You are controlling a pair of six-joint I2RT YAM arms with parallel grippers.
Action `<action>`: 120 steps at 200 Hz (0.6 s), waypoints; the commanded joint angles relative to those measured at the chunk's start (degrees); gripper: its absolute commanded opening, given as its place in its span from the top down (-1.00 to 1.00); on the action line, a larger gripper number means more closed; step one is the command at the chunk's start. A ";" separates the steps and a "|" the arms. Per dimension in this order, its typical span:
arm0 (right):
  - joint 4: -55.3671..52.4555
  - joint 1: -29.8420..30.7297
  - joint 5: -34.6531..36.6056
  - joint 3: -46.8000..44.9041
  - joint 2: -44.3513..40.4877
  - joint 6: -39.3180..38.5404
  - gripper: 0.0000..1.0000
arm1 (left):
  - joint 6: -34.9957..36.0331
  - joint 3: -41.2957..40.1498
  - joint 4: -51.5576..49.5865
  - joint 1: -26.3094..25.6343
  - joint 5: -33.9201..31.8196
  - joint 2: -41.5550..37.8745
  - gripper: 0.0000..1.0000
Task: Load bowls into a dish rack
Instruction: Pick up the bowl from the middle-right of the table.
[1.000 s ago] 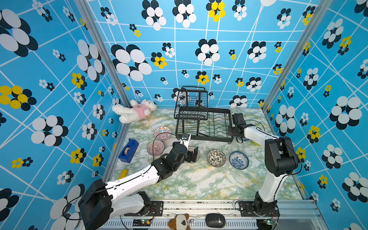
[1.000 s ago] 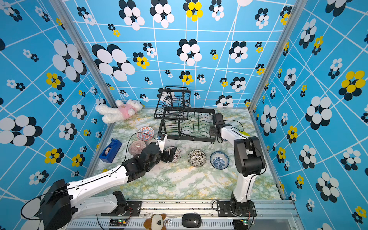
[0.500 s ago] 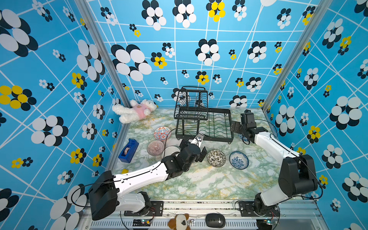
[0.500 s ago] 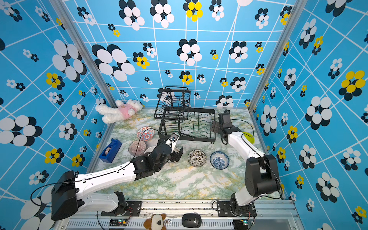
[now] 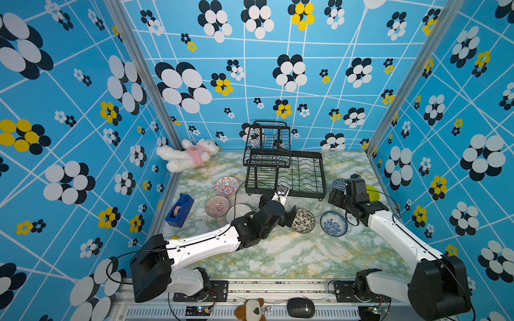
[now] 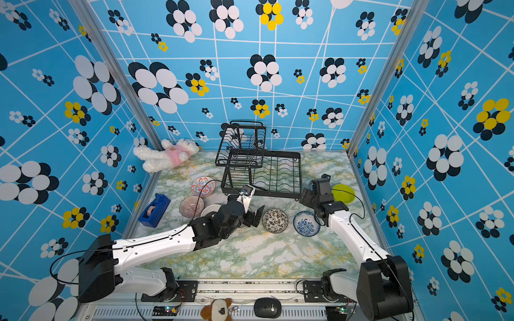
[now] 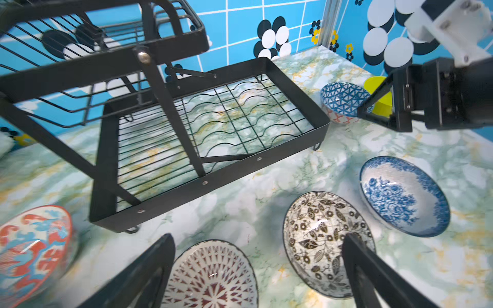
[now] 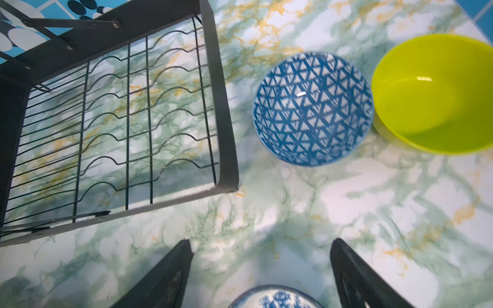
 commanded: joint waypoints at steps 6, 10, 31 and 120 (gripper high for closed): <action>-7.50 -0.26 1.61 -4.97 -5.36 4.02 -0.57 | -5.77 2.55 3.77 -0.68 7.99 4.00 -0.98; -7.84 -0.26 1.70 -5.56 -5.95 4.34 -0.54 | -6.13 2.80 3.99 -0.77 8.39 4.59 -0.98; -8.51 -0.42 1.15 -9.69 -8.99 6.83 -0.42 | -7.63 3.30 5.48 -1.08 10.33 6.87 -0.98; -2.56 -1.14 -0.90 -17.31 -7.70 10.80 0.22 | -12.38 1.52 9.31 -1.25 14.09 8.36 -0.98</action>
